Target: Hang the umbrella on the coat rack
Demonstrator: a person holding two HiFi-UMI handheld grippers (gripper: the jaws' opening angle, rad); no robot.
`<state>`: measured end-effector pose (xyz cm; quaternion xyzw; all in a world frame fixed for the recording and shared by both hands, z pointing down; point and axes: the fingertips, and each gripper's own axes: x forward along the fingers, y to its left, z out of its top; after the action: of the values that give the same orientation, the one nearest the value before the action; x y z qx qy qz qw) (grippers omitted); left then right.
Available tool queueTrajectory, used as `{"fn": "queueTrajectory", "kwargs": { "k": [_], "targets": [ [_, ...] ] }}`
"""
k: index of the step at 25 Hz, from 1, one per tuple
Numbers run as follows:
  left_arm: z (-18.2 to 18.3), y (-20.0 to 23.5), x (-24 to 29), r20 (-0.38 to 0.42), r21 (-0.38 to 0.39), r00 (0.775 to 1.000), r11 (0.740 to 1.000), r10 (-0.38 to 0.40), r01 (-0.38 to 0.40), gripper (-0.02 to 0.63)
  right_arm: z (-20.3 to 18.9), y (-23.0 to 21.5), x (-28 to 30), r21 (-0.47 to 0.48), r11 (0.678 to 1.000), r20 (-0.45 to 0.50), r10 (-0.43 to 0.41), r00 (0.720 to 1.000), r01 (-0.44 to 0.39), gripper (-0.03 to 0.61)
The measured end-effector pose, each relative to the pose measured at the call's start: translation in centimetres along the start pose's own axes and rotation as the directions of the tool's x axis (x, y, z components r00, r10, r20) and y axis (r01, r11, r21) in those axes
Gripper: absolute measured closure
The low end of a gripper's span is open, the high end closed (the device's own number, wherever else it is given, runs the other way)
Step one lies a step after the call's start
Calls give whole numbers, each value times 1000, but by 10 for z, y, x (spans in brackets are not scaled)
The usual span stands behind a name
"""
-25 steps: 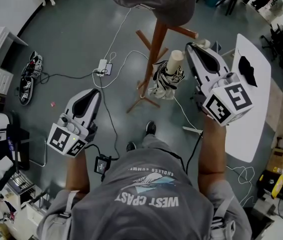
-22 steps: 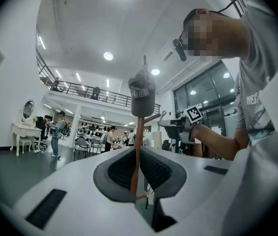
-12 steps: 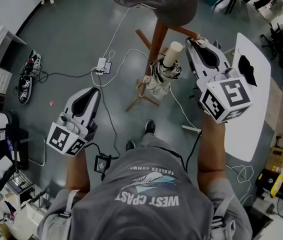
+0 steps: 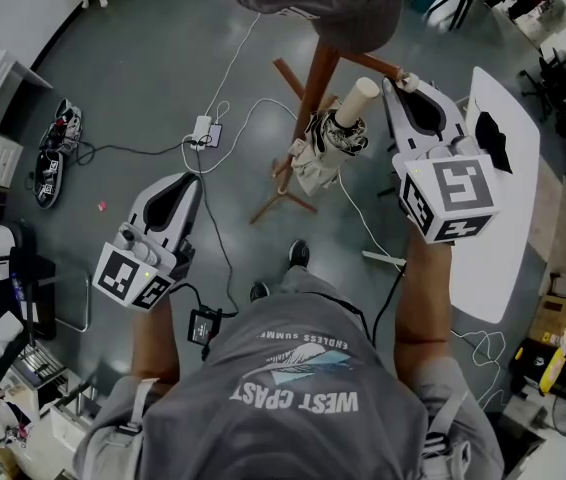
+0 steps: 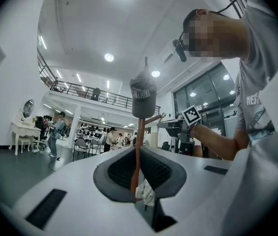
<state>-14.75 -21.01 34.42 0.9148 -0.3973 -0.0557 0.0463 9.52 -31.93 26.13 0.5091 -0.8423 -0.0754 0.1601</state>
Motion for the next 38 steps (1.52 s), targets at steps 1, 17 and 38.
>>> {"fn": "queueTrajectory", "kwargs": {
  "k": [1, 17, 38],
  "targets": [
    [0, 1, -1, 2, 0, 1000, 1000, -1, 1, 577, 0, -1, 1, -16, 1000, -9, -10, 1000, 9, 548],
    [3, -4, -3, 16, 1, 1000, 1000, -15, 15, 577, 10, -9, 7, -269, 955, -96, -157, 983, 126, 548],
    [3, -4, -7, 12, 3, 1000, 1000, -17, 17, 577, -9, -7, 12, -368, 914, -117, -228, 967, 171, 548]
  ]
}}
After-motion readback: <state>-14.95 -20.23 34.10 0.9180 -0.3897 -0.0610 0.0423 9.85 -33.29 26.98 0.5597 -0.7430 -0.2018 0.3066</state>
